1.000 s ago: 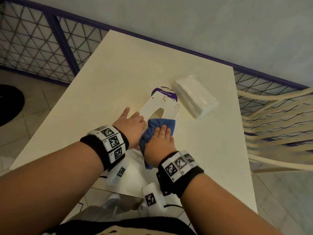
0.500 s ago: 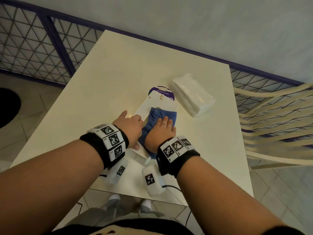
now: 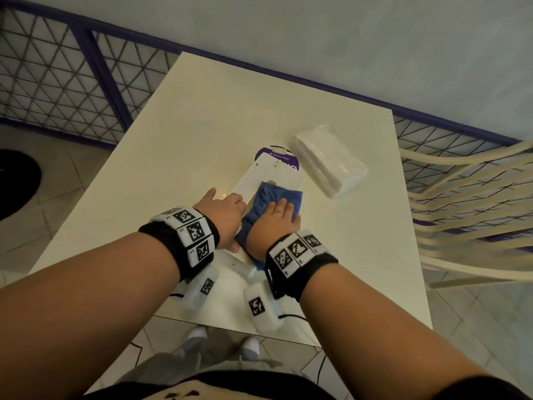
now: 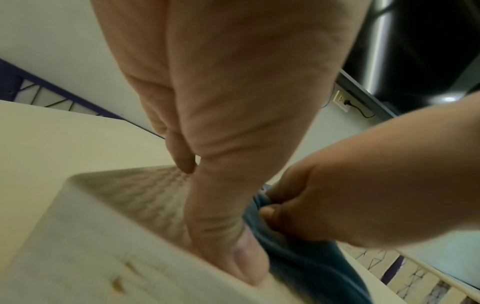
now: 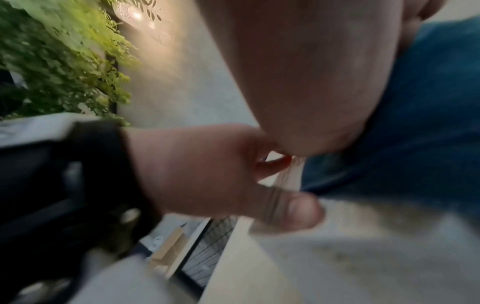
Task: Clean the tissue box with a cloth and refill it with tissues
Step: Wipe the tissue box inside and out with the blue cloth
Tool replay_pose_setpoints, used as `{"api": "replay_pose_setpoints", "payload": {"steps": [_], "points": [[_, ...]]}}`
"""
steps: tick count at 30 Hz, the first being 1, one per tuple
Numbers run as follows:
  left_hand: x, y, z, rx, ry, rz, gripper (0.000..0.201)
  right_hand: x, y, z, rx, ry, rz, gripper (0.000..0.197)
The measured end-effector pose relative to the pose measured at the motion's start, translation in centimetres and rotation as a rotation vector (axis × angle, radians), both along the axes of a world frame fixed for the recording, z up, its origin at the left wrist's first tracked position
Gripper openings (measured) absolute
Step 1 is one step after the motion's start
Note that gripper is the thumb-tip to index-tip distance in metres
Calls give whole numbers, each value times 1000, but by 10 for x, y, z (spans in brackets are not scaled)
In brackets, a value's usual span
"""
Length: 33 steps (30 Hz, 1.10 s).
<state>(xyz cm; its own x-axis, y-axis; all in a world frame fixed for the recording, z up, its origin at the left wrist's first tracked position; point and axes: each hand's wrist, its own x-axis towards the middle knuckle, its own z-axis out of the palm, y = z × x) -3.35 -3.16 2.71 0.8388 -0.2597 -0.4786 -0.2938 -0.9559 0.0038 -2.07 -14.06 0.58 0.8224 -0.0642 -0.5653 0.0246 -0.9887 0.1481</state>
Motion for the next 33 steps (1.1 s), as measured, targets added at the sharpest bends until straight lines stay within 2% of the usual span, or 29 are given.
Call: {"api": "replay_pose_setpoints", "payload": {"steps": [5,11,15,18,21,24,26,27,30,31,33], "points": [[0,3,-5,-19,19,26,87,34,-14,-2,104,-140,-99,73],[-1,4,-5,-42,-15,28,84,-25,-7,-4,181,-60,36,81],[-4,3,0,-9,33,48,88,1,-25,8,260,-149,60,68],[-6,3,6,12,62,28,92,28,-41,29,335,-129,-64,50],[-6,11,12,38,111,-64,94,33,-78,46,500,-312,-307,35],[0,21,23,142,135,-171,81,30,-117,57,599,-462,-505,36],[3,19,26,137,103,-152,72,27,-130,64,671,-528,-555,39],[2,14,26,98,76,-107,74,25,-132,69,696,-567,-545,38],[-5,-1,16,61,65,19,111,16,-121,75,779,-638,-430,39],[-7,-4,11,78,67,34,118,12,-113,73,785,-604,-384,39],[-7,-4,3,63,69,73,121,0,-97,55,633,-413,-185,38]]}}
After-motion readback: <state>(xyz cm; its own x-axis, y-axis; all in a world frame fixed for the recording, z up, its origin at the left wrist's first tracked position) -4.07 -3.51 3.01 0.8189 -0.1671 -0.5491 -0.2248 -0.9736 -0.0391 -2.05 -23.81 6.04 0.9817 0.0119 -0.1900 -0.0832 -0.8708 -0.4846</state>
